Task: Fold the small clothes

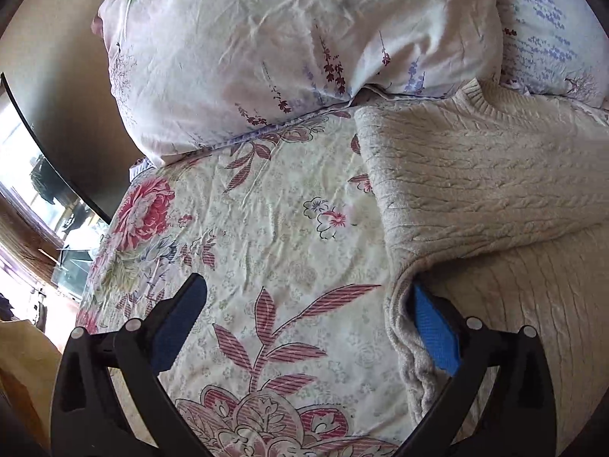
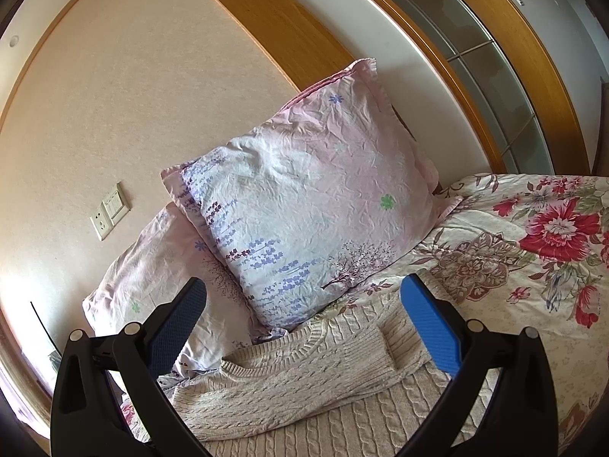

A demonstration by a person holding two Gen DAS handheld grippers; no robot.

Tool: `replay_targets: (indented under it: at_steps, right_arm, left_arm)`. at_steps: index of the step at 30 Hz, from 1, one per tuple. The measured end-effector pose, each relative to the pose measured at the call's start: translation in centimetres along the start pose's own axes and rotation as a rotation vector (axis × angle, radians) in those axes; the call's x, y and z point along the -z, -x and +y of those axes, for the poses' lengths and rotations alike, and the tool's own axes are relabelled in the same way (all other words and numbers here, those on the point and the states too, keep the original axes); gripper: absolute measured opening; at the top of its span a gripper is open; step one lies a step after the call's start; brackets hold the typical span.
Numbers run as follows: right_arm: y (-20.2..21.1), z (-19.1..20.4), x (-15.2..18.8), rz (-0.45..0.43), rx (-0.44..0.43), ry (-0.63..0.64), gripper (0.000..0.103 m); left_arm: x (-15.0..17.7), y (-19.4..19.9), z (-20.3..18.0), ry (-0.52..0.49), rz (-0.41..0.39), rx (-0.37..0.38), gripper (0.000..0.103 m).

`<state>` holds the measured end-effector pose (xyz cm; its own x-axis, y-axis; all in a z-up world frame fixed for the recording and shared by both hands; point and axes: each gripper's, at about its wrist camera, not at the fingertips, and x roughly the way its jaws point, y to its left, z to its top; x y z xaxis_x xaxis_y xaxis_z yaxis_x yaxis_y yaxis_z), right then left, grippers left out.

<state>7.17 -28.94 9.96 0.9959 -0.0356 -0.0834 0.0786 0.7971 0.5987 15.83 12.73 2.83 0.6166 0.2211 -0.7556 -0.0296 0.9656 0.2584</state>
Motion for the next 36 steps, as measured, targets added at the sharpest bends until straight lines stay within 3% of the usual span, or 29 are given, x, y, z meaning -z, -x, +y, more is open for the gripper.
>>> replay_targets:
  at_steps: [3, 5, 7, 8, 9, 11, 12, 15, 17, 18, 19, 23, 26, 28, 31, 33, 36]
  right_arm:
    - [0.0, 0.1, 0.0, 0.001, -0.003, 0.001, 0.102]
    - [0.0, 0.2, 0.1, 0.003, -0.001, 0.005, 0.102]
    - [-0.1, 0.2, 0.1, 0.007, 0.002, 0.01, 0.102]
    - [-0.1, 0.2, 0.1, 0.009, 0.005, 0.011, 0.102]
    - [-0.1, 0.2, 0.1, 0.009, 0.005, 0.01, 0.102]
    - [-0.1, 0.1, 0.1, 0.011, 0.0, 0.002, 0.102]
    - [-0.1, 0.1, 0.1, 0.012, -0.004, -0.001, 0.102]
    - [-0.2, 0.2, 0.1, 0.019, -0.015, -0.002, 0.102]
    - [-0.2, 0.3, 0.2, 0.019, -0.02, 0.0, 0.102]
    - [-0.2, 0.4, 0.2, 0.018, -0.021, 0.003, 0.102]
    - [-0.2, 0.4, 0.2, 0.017, -0.02, 0.005, 0.102]
    - [-0.2, 0.5, 0.3, 0.014, 0.0, 0.015, 0.102]
    - [-0.4, 0.4, 0.3, 0.013, 0.018, 0.021, 0.102]
    - [-0.6, 0.2, 0.3, 0.021, 0.026, 0.019, 0.102]
    - [-1.0, -0.3, 0.3, 0.039, 0.037, -0.005, 0.102]
    - [-1.2, -0.8, 0.2, 0.05, 0.049, -0.026, 0.102]
    - [-1.7, -1.6, -0.3, 0.142, 0.023, -0.057, 0.102]
  left_arm:
    - [0.0, 1.0, 0.8, 0.028, -0.014, 0.004, 0.101]
    - [-0.4, 1.6, -0.9, -0.025, -0.031, -0.103, 0.101]
    - [-0.9, 1.5, -3.6, -0.141, -0.03, -0.256, 0.101]
    - [-1.0, 1.3, -4.6, -0.193, -0.027, -0.293, 0.101]
    - [-1.0, 0.9, -5.0, -0.226, -0.017, -0.289, 0.101]
    - [-0.6, 1.0, -4.8, -0.263, -0.036, -0.141, 0.101]
    - [-0.3, 1.3, -4.3, -0.263, -0.06, -0.11, 0.101]
    - [0.5, 2.2, -2.7, -0.261, -0.098, -0.149, 0.101]
    - [0.4, 2.7, -1.5, -0.239, -0.111, -0.218, 0.101]
    - [0.2, 3.3, -1.0, -0.21, -0.13, -0.208, 0.1]
    - [-0.2, 4.1, -0.8, -0.172, -0.16, -0.154, 0.099]
    - [-2.1, 6.0, -3.5, -0.054, -0.246, 0.184, 0.096]
    - [-3.4, 4.5, -7.4, -0.028, -0.205, 0.4, 0.086]
    - [-3.9, 2.7, -9.6, -0.036, -0.134, 0.426, 0.079]
    - [-3.6, -1.0, -11.2, -0.022, -0.015, 0.353, 0.071]
    - [-3.4, -1.4, -11.2, -0.007, -0.022, 0.359, 0.074]
    - [-2.8, 0.1, -10.7, 0.003, -0.053, 0.386, 0.073]
